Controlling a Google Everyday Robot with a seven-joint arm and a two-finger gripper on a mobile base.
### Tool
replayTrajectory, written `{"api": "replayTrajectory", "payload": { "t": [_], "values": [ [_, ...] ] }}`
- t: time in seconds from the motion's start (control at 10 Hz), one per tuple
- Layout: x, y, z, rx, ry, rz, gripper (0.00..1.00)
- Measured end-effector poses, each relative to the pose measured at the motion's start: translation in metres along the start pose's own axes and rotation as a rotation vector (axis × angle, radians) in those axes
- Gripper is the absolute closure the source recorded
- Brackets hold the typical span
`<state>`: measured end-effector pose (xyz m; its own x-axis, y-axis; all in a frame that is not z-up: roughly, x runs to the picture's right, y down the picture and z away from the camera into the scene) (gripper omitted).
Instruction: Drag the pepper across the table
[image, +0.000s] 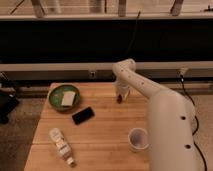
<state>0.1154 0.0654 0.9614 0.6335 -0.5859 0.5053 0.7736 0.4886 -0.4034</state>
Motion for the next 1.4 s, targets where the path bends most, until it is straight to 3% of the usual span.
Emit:
{"api": "replayTrajectory", "payload": {
  "t": [1.4],
  "values": [
    [-0.082,0.002,-0.003,-0.012,-0.086,-0.146,1.0]
  ]
}}
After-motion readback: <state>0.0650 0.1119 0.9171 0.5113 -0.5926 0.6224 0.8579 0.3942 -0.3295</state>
